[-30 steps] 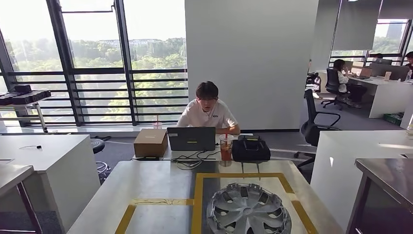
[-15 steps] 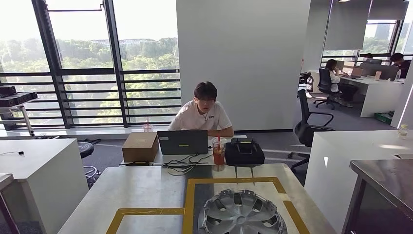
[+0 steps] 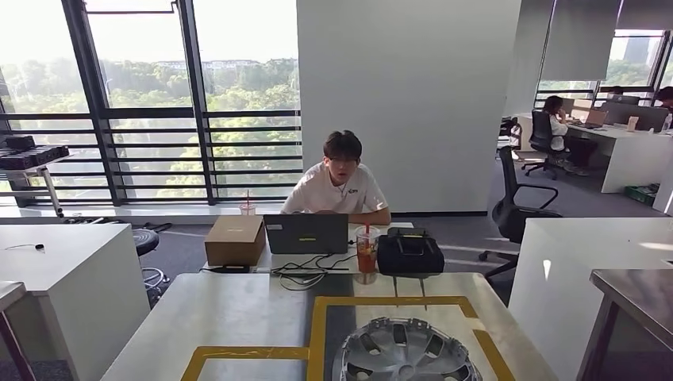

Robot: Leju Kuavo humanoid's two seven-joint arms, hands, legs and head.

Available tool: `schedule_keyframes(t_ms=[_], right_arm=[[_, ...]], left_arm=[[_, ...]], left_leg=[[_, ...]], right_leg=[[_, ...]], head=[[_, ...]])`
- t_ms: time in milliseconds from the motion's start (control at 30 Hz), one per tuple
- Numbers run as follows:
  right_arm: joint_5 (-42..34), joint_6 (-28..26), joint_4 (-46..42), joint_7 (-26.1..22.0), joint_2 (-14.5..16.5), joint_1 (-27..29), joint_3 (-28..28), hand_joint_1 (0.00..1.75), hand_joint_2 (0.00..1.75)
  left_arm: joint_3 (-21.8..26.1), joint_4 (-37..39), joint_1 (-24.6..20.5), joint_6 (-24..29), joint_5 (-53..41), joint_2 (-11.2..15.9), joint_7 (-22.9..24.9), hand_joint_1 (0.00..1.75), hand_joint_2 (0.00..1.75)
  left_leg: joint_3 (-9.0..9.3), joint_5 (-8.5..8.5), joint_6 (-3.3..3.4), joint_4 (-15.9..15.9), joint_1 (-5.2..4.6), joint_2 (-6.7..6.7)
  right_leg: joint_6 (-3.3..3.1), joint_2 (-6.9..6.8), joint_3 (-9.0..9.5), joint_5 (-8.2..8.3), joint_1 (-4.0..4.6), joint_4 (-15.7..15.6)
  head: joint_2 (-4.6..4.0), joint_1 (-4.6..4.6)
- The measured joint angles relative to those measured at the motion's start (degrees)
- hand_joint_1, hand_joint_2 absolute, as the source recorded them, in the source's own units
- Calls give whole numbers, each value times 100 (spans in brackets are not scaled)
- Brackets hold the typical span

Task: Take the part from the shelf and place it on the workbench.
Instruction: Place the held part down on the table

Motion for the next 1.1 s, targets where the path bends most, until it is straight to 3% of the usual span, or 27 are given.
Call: schedule_keyframes(t_ms=[67,133,233,267,300,333,400,433,467,600,667,733,767,800,833,900,933,1000,1100], right_arm=[[14,-18,-1,-8,7,7,18,0,0],[48,-49,-1,-24,5,20,51,0,0],[107,-88,0,-34,-9,20,115,0,0],[128,-93,0,-35,-13,16,140,0,0],[149,-96,0,-37,-16,11,167,0,0],[168,-98,0,-39,-18,3,194,0,0],[187,-101,-2,-46,-17,-21,245,0,0],[191,-102,-5,-49,-16,-35,266,0,0],[194,-104,-12,-50,-16,-47,283,0,0],[200,-116,-107,-4,-44,-65,355,0,0],[180,-116,-159,32,-66,-61,370,0,0],[152,-117,-194,64,-77,-53,372,0,0],[142,-120,-206,74,-78,-47,372,0,0],[137,-126,-217,82,-77,-40,372,0,0],[134,-133,-226,86,-76,-34,373,0,0],[130,-148,-242,90,-77,-29,374,0,0],[126,-152,-252,94,-78,-29,374,0,0],[120,-154,-279,107,-78,-29,379,0,0],[120,-153,-334,150,-77,-21,399,0,0]], left_arm=[[140,-65,111,156,-370,7,-47,131,175],[354,-189,190,367,-932,49,-21,131,175],[765,-267,205,628,-1757,182,86,131,175],[913,-251,201,666,-2006,231,129,131,175],[1050,-219,186,675,-2213,274,175,131,175],[1170,-174,154,667,-2371,307,240,131,175],[1372,-56,17,626,-2585,350,430,131,175],[1453,14,-80,598,-2665,363,548,131,175],[1509,97,-183,574,-2733,372,653,131,175],[1591,559,-523,559,-2980,439,828,131,175],[1575,840,-700,619,-3206,455,875,131,175],[1522,1176,-860,729,-3521,465,970,131,175],[1485,1342,-916,789,-3695,472,1033,131,175],[1447,1512,-971,847,-3866,480,1094,131,175],[1409,1677,-1030,905,-4030,489,1153,131,175],[1353,2010,-1171,1019,-4362,510,1247,131,175],[1331,2183,-1249,1084,-4560,529,1297,131,175],[1288,2528,-1401,1219,-5059,580,1391,131,175],[1257,3016,-1597,1374,-5726,650,1500,131,175]], left_leg=[[-4,-41,-43,26,7,5],[-112,-216,-126,283,30,16],[-673,-694,-254,1387,124,42],[-836,-752,-279,1662,153,53],[-881,-681,-290,1690,172,64],[-806,-507,-289,1483,185,73],[-428,-86,-239,669,180,84],[-260,37,-208,320,164,88],[-160,87,-180,108,143,90],[-53,127,-83,-89,128,95],[16,181,-23,-183,150,101],[18,185,6,-192,131,100],[17,181,7,-190,123,99],[17,175,6,-186,118,96],[18,167,0,-176,117,92],[12,129,-38,-124,118,85],[-2,95,-68,-77,108,83],[-30,48,-123,-8,90,86],[-68,-11,-199,64,108,99]], right_leg=[[-76,4,21,1,-18,-16],[-142,1,61,-11,-57,-30],[-194,-3,95,-42,-67,-33],[-200,-2,100,-48,-66,-33],[-199,0,108,-54,-66,-33],[-196,4,122,-59,-66,-33],[-176,12,150,-74,-62,-33],[-160,13,153,-80,-51,-31],[-135,11,148,-84,-46,-30],[-20,-8,115,-108,-54,-7],[-27,-12,-99,-294,-50,401],[-46,-12,-519,-570,-50,1185],[-33,-12,-694,-640,-53,1483],[0,-13,-777,-625,-57,1585],[47,-15,-741,-520,-64,1448],[130,-24,-404,-188,-81,685],[123,-24,-236,-58,-83,342],[41,-20,-81,42,-65,38],[-85,-6,-74,57,-63,36]], head=[[1,-4],[1,-18],[1,-36],[1,-39],[1,-43],[1,-45],[1,-50],[1,-51],[1,-51],[0,-46],[1,-31],[1,-15],[1,-10],[1,-7],[1,-3],[1,6],[1,8],[1,3],[1,-9]])
